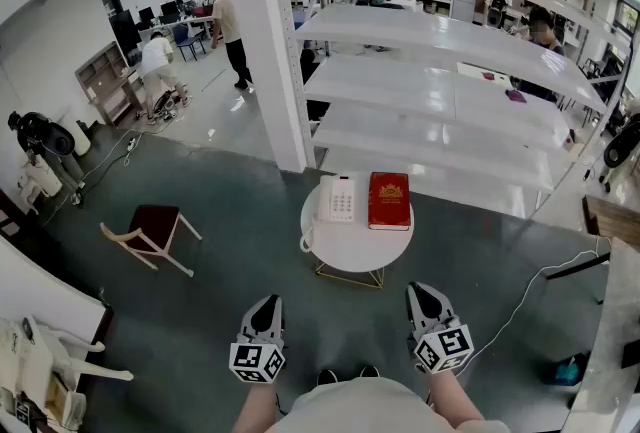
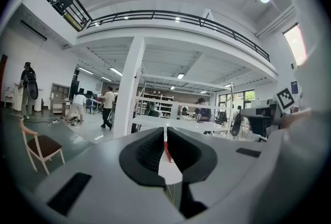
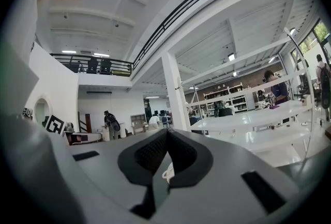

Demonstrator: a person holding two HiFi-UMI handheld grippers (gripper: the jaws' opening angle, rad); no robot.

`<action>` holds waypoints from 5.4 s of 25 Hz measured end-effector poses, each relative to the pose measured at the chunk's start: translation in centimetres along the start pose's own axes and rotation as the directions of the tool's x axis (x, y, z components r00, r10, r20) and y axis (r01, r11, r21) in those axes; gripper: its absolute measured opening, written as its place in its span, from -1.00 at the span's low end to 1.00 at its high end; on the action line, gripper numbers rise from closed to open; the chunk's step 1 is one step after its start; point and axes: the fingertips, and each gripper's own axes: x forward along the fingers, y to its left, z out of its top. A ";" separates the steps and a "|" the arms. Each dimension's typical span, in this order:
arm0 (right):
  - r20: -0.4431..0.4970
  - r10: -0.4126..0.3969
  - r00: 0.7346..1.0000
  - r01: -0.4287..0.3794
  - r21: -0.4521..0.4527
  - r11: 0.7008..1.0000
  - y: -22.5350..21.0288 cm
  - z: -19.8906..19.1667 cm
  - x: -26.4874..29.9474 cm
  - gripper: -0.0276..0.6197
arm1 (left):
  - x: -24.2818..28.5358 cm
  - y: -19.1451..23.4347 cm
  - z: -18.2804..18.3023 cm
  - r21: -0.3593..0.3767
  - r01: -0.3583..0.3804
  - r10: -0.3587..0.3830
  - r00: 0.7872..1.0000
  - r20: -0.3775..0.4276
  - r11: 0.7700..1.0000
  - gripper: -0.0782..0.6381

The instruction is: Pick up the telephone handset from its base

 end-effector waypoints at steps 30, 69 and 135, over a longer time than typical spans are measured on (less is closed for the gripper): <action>0.007 0.059 0.998 -0.059 0.011 0.998 -5.1 0.7 -0.3 -0.89 | 0.9 -4.5 -0.3 0.014 -0.093 0.092 0.996 0.011 0.996 -0.69; -0.022 -0.080 0.997 0.080 0.004 0.997 -11.3 1.4 22.8 -0.89 | 26.2 9.8 4.1 0.047 0.073 -0.075 0.996 0.040 0.996 -0.70; -0.088 0.011 0.996 -0.009 0.024 1.000 -20.1 1.5 33.1 -0.89 | 38.8 10.1 -2.8 0.001 -0.006 0.006 0.984 -0.176 1.000 -0.69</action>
